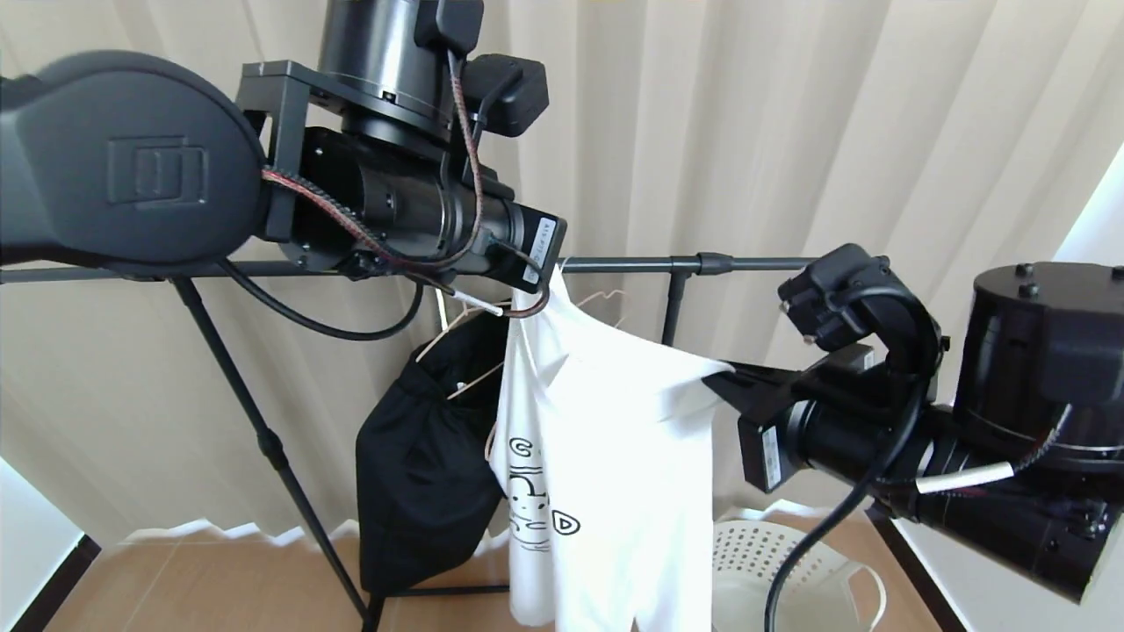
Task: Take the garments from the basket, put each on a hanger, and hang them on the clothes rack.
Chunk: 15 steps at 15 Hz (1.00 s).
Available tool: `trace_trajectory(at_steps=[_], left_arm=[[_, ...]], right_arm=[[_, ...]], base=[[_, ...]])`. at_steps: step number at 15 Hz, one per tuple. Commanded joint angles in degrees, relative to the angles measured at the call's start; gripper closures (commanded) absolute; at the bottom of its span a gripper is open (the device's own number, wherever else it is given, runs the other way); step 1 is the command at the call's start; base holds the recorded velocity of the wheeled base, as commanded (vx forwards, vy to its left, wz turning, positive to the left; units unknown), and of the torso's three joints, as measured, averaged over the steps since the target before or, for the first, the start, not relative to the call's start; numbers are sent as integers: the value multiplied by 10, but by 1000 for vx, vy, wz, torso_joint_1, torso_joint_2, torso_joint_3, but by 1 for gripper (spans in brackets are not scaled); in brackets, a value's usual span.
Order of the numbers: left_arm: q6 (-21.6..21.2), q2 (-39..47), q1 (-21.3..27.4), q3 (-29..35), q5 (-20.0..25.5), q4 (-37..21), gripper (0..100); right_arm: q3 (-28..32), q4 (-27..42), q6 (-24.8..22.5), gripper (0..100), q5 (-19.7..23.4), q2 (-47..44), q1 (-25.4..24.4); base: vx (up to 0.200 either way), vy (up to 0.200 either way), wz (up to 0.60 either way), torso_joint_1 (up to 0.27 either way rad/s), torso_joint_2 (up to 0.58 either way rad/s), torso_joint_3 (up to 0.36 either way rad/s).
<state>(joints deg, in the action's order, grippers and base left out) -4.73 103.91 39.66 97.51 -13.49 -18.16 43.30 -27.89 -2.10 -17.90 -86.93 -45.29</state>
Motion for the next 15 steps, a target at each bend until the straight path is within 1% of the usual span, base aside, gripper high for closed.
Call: trace_trajectory(at_steps=[1,2,3,4,6,7,8,9,10,11,12,14,15], left_arm=[[3,-41,1,-12,-1,-45,100],[4,-50,1,-15,-3,-91,100],[5,-53,1,-17,-3,-108,100],[8,-55,6,-29,-3,-144,100],[21,-54,29,-60,-3,-166,100],[29,-53,38,-71,-3,-166,100],[45,-50,52,-88,-3,-168,100],[75,-48,78,-122,-3,-169,100],[102,-38,102,-144,-2,-167,100],[129,-24,122,-143,-1,-166,100],[160,-9,140,-134,0,-164,100],[213,24,165,-93,3,-166,100],[213,24,165,-93,3,-166,100]], right_arm=[[28,-3,-2,100,0,-18,63],[41,-8,3,100,2,-38,78],[49,-9,8,100,2,-47,79],[71,-9,46,100,-2,-72,79],[115,-9,112,100,-22,-107,67],[129,-9,129,100,-37,-117,63],[144,-9,151,100,-53,-132,56],[156,-9,174,100,-70,-150,42],[158,-10,180,100,-82,-163,27],[158,-10,180,100,-84,-164,20],[157,-10,180,100,-84,-166,14],[154,-9,179,100,-86,-167,11],[154,-9,179,100,-86,-167,11]], base=[[0,0,0,0,0,0],[0,0,0,0,0,0],[0,0,0,0,0,0],[0,0,0,0,0,0],[0,0,0,0,0,0],[0,0,0,0,0,0],[0,0,0,0,0,0],[0,0,0,0,0,0],[0,0,0,0,0,0],[0,0,0,0,0,0],[0,0,0,0,0,0],[0,0,0,0,0,0],[0,0,0,0,0,0]])
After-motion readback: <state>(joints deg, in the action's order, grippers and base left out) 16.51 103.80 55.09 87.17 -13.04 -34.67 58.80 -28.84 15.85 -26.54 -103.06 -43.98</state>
